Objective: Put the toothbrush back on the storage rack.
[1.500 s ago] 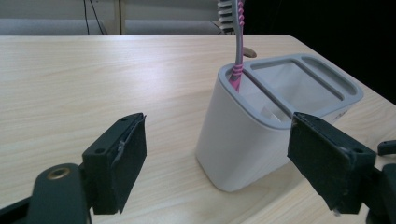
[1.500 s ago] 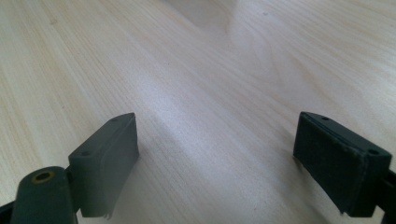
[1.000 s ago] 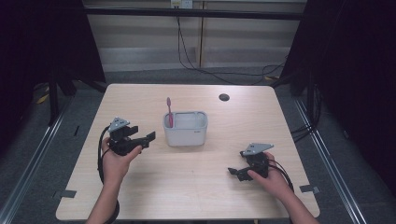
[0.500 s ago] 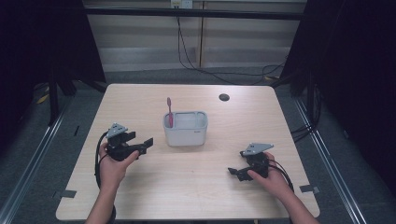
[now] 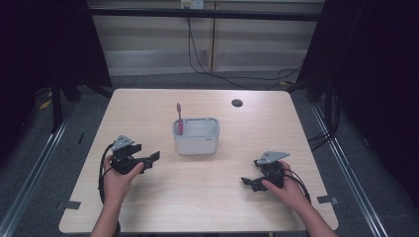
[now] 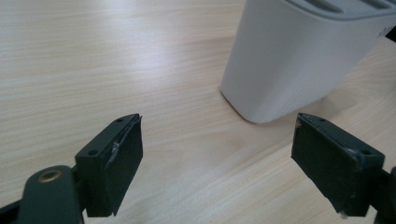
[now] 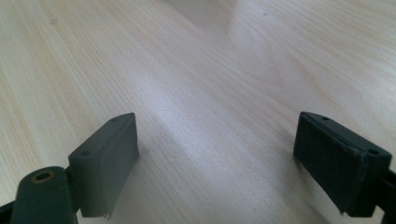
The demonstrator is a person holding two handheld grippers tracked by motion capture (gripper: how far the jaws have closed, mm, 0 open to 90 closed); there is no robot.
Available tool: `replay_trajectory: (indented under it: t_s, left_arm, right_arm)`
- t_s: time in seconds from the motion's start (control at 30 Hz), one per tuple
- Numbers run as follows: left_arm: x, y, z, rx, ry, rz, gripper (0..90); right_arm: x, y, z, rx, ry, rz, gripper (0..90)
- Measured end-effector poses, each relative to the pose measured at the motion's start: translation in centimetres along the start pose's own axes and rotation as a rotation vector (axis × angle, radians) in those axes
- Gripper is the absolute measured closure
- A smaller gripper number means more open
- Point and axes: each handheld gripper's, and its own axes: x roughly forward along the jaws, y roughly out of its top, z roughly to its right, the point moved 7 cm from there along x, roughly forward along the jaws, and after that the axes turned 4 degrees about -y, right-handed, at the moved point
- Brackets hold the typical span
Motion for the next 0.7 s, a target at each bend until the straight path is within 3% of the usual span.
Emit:
replay_trajectory:
  t_s: [0.7]
  left_arm:
    - [0.9,-2.4,0.2,0.053,0.015,-0.077,16.7]
  right_arm:
    - [0.0,0.0,0.0,0.0,0.0,0.0,13.3]
